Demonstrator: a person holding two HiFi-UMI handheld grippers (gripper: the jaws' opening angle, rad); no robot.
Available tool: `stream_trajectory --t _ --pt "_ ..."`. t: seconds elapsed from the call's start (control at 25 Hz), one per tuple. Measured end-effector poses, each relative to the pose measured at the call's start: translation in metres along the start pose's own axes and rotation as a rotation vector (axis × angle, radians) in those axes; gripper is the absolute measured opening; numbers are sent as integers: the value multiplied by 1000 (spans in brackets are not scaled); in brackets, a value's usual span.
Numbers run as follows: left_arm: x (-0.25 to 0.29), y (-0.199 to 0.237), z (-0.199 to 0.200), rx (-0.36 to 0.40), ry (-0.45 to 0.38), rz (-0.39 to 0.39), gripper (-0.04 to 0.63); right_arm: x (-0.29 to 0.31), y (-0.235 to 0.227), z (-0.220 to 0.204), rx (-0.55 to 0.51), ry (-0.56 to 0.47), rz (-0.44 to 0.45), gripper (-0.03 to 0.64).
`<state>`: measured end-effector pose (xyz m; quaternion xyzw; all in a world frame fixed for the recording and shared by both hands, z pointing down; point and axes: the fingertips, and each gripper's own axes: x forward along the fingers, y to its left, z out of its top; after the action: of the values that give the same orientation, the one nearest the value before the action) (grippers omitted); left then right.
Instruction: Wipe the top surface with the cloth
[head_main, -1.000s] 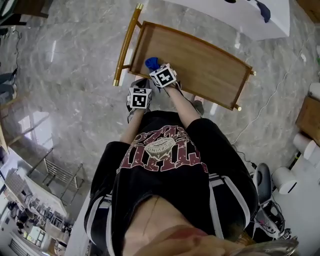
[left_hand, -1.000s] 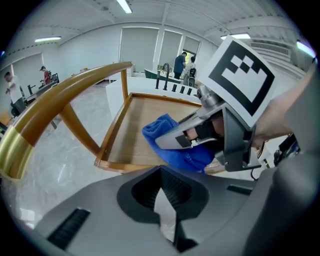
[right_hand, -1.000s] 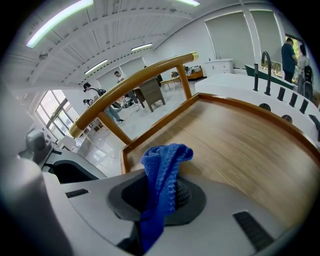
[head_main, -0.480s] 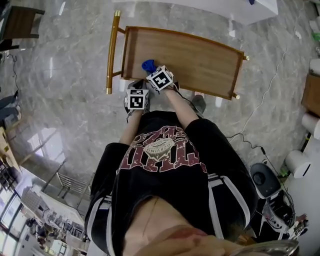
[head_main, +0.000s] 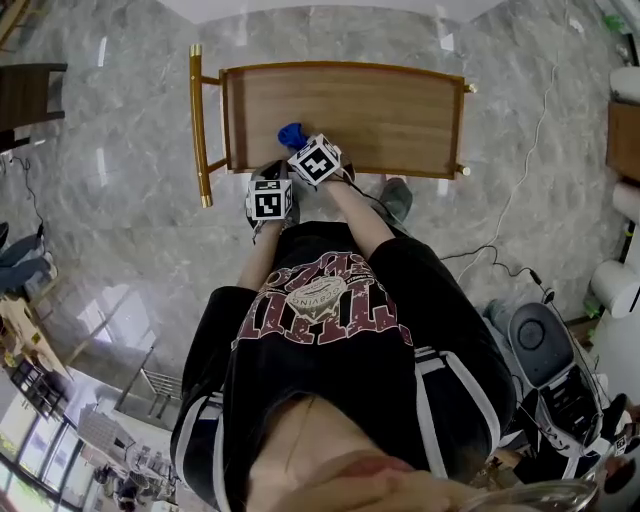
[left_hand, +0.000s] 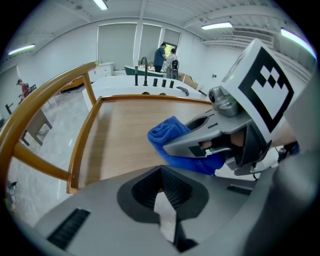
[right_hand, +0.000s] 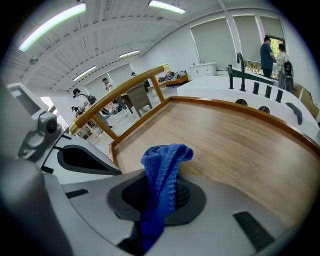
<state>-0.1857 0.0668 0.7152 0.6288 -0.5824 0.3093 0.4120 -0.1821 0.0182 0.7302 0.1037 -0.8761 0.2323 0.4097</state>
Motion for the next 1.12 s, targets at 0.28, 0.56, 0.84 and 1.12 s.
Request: stream_trajectory --t 0.28,0.56,0.84,1.12 --pt "7 -15 3 58 19 -38 46 -13 -8 -13 50 -12 -26 57" --pt "17 -39 10 117 37 -75 46 -28 -25 -25 87 -30 -61 57" --pt "29 -62 16 178 51 -118 46 -46 -46 -41 124 -37 -98 57" --pt "35 -89 24 236 60 -170 46 -67 -64 -56 186 -49 -143 57"
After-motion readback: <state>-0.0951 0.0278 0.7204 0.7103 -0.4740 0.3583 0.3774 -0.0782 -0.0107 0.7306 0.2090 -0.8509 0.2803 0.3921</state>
